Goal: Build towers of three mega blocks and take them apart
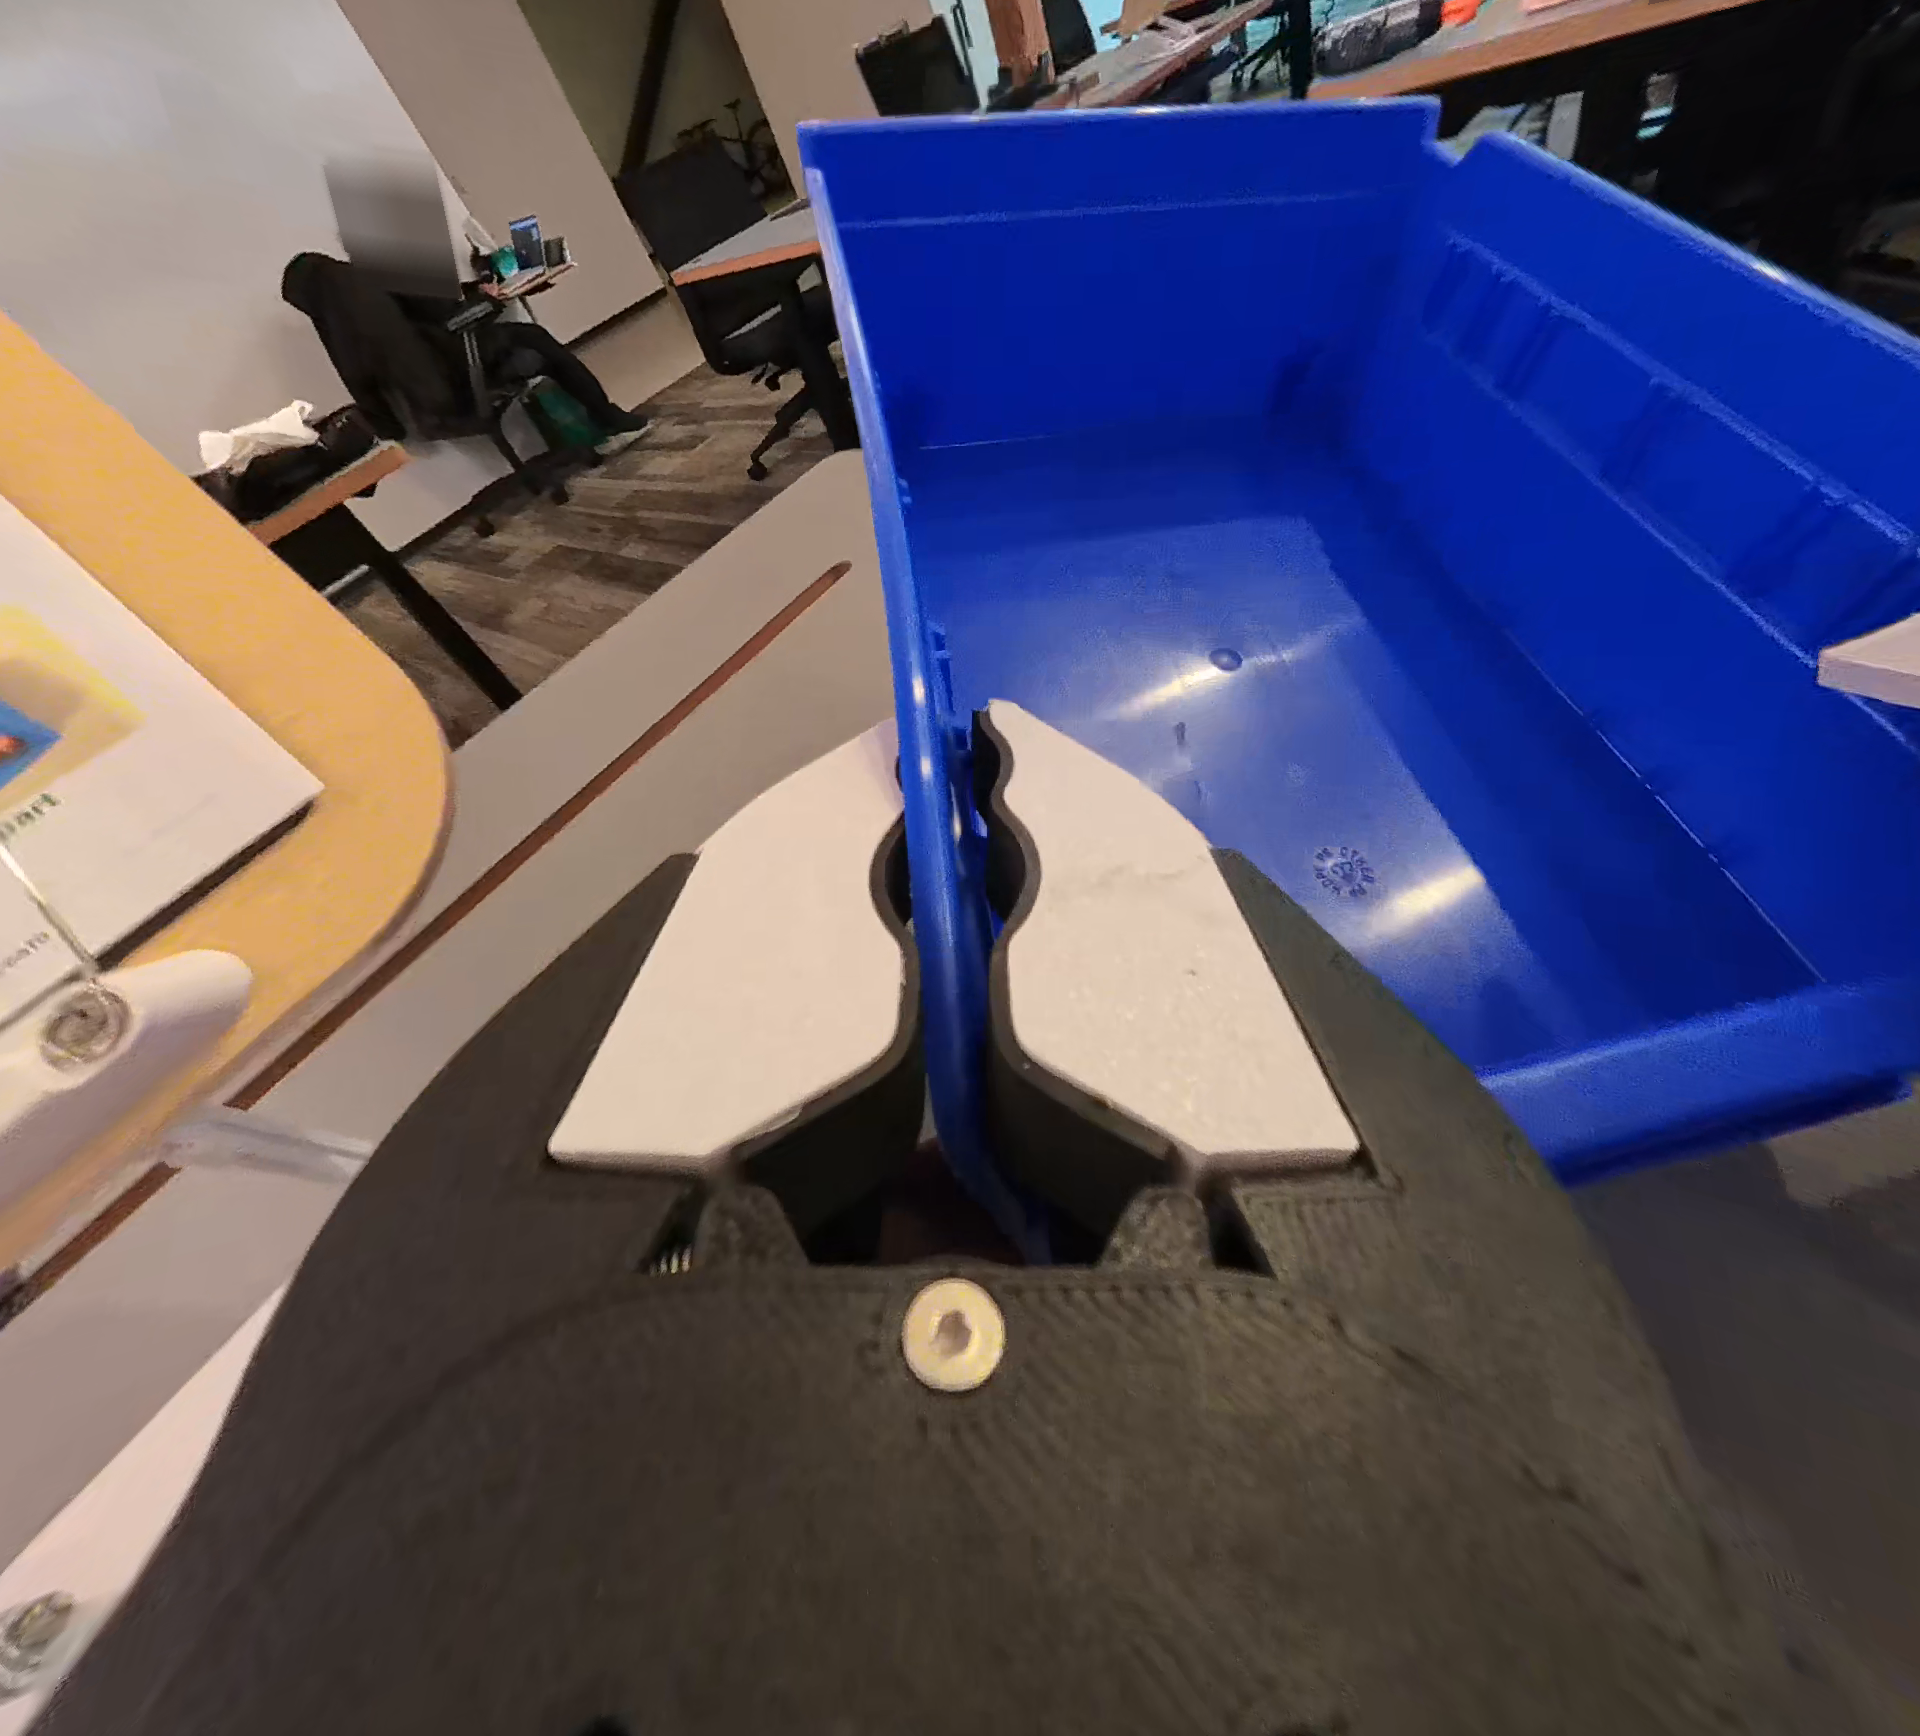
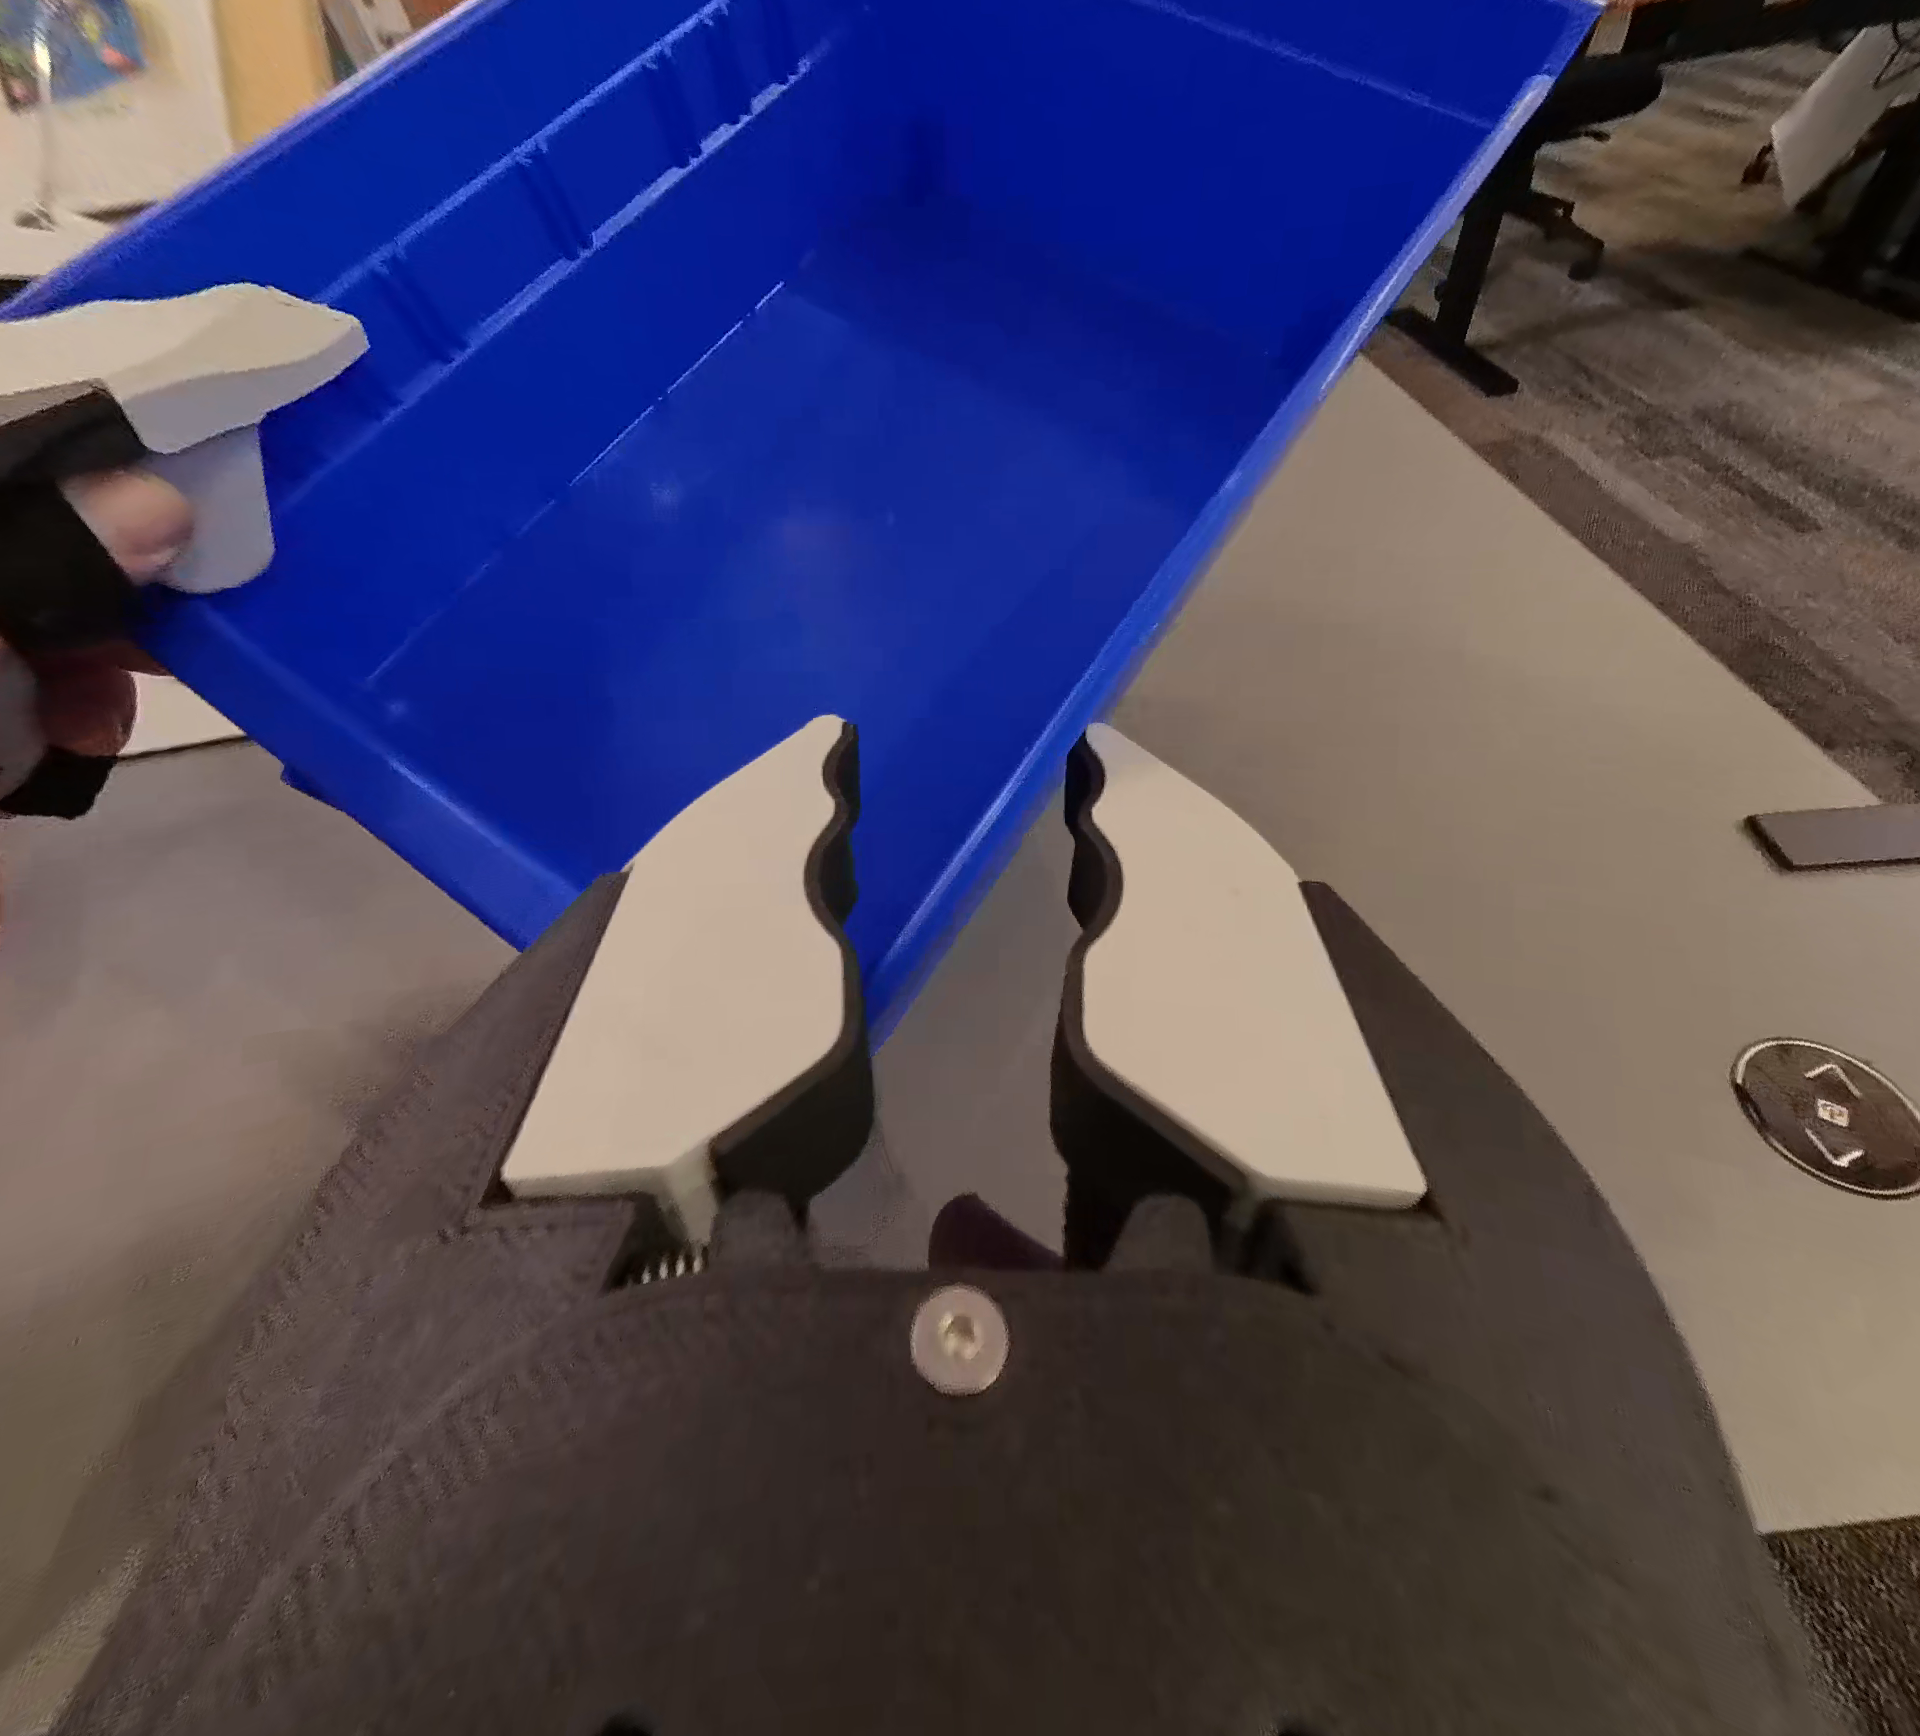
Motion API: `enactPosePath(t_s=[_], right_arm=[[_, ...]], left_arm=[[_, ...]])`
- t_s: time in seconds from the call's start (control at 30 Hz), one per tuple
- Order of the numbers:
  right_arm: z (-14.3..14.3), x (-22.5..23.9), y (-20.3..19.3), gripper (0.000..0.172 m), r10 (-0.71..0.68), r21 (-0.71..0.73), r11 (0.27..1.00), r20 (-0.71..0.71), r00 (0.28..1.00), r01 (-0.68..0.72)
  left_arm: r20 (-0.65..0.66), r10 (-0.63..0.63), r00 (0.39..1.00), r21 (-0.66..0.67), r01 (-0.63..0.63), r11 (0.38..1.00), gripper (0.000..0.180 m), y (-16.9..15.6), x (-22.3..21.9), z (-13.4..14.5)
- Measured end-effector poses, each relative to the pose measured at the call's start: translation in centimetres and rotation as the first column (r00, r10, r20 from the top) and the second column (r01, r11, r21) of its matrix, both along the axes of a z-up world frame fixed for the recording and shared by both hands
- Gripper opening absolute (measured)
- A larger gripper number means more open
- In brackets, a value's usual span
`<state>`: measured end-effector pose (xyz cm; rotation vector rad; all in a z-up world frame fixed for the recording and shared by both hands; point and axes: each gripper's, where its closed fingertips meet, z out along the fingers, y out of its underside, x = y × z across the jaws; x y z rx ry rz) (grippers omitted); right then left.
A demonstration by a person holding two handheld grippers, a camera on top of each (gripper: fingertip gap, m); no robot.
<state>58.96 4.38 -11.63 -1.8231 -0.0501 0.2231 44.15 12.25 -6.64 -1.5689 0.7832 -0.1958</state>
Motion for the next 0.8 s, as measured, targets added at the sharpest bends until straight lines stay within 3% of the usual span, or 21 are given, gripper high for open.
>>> enactPosePath(t_s=[0.27,0.63,0.8], right_arm=[[-2.1,0.6,2.2,0.024,-0.010,-0.096,0.995,0.034,0.999,0.013],[-3.8,2.3,7.2,0.004,0.033,-0.240,0.971,0.107,0.994,-0.006],[-3.7,2.7,9.6,0.004,0.100,-0.262,0.963,0.145,0.984,-0.059]], left_arm=[[0.062,0.007,0.998,-0.117,0.000,0.993,0.021,1.0,-0.1,-3.6],[0.141,-0.057,0.988,-0.283,0.095,0.954,0.064,0.9,0.6,-6.0],[0.197,-0.121,0.973,-0.342,0.184,0.922,0.064,0.1,-0.2,-6.3]])
